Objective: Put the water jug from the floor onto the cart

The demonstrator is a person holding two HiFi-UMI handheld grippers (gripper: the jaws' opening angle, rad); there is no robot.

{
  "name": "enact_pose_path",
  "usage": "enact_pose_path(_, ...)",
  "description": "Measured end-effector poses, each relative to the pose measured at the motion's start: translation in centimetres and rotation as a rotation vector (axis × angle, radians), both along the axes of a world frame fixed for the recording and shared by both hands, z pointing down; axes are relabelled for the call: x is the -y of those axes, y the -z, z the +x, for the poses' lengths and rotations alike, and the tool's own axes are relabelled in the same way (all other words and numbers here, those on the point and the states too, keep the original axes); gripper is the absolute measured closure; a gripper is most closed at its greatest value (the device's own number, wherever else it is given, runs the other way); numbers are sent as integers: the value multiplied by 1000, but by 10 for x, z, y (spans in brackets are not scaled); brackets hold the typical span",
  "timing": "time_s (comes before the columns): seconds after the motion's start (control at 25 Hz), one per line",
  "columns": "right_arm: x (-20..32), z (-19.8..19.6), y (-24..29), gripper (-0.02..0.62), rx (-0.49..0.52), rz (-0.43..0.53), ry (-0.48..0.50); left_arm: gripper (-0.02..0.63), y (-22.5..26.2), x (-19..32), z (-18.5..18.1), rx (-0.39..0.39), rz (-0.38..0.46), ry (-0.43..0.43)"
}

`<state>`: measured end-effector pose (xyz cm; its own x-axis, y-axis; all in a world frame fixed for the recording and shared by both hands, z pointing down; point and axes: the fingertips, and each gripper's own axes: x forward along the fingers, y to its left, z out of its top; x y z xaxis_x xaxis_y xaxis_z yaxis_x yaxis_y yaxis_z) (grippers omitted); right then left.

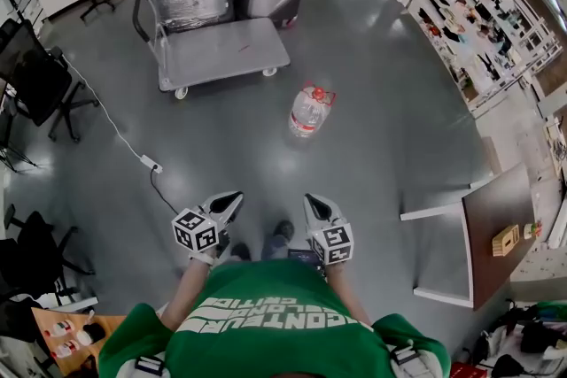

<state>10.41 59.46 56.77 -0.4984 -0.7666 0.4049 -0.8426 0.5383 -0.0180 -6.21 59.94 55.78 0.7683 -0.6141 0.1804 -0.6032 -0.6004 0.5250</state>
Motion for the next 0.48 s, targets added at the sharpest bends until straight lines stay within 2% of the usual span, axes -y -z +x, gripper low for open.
enact_pose_path(0.28, 33, 36, 0, 603, 12, 6, -23, 591, 8, 27, 39, 16, 23, -64)
enact_pose_path(0.48, 47, 55, -2, 603, 36, 3, -25, 591, 7, 43, 61, 32, 6, -82)
